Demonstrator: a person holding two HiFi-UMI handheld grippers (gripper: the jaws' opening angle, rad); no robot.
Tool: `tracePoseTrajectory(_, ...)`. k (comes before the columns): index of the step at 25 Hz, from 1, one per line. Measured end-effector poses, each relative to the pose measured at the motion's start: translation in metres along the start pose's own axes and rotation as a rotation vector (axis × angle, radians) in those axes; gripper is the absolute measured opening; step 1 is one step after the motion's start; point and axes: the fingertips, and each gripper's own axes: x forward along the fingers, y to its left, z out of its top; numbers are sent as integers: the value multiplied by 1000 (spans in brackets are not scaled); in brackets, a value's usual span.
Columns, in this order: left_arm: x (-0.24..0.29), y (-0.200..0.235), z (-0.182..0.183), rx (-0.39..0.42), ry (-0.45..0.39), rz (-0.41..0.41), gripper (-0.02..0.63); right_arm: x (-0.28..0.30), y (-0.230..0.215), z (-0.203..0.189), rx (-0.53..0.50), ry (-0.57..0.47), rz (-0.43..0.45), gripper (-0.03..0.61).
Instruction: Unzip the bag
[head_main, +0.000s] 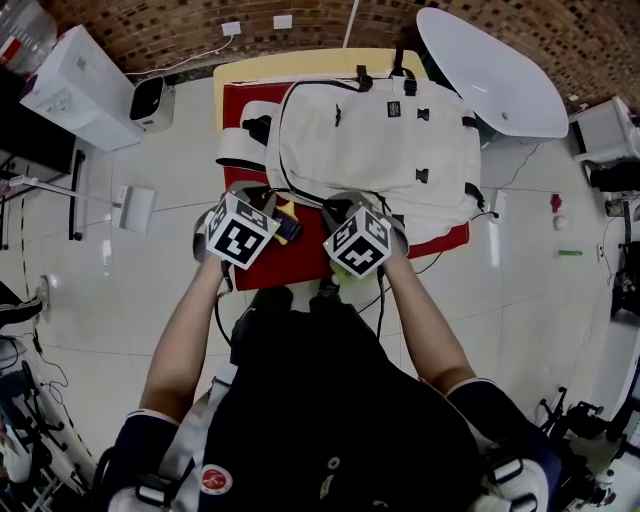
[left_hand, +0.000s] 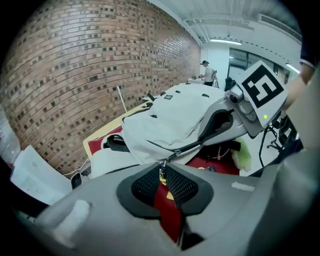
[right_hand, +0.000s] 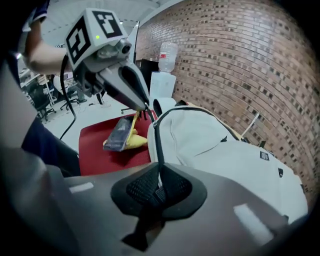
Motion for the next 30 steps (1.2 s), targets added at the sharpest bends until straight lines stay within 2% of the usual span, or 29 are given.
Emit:
tracePoseTrajectory(5, -4, 43, 8, 80, -10, 20, 37, 3, -2, -3, 37, 37, -25, 26)
tracePoseTrajectory(12, 7, 82, 30, 222, -14, -17, 32, 5, -5, -3, 95, 77, -57, 23)
tracePoseTrajectory(15, 16, 93, 36, 240, -8, -32, 32, 6, -8, -2, 132, 69, -64, 23)
tracePoseTrajectory(17, 16, 92, 40, 237, -12, -50, 32, -2, -10, 2, 193, 39, -59, 26)
tracePoseTrajectory(20, 13, 89, 42, 221, -9, -87, 32, -24, -16, 24, 258, -60, -71, 56)
tracePoseTrajectory(24, 7, 87, 42, 222, 7, -96, 32, -19, -23, 85, 269, -216, -49, 112)
tracePoseTrajectory(26, 5, 87, 44, 227, 9, -105, 32, 5, -28, 108, 246, -214, -55, 126)
tracePoseTrajectory(28, 4, 87, 45, 244, 11, -120, 32, 32, -28, 117, 213, -162, -62, 121)
tracePoseTrajectory(30, 5, 85, 42, 278, 30, -145, 32, 47, -20, 114, 182, -100, -47, 68)
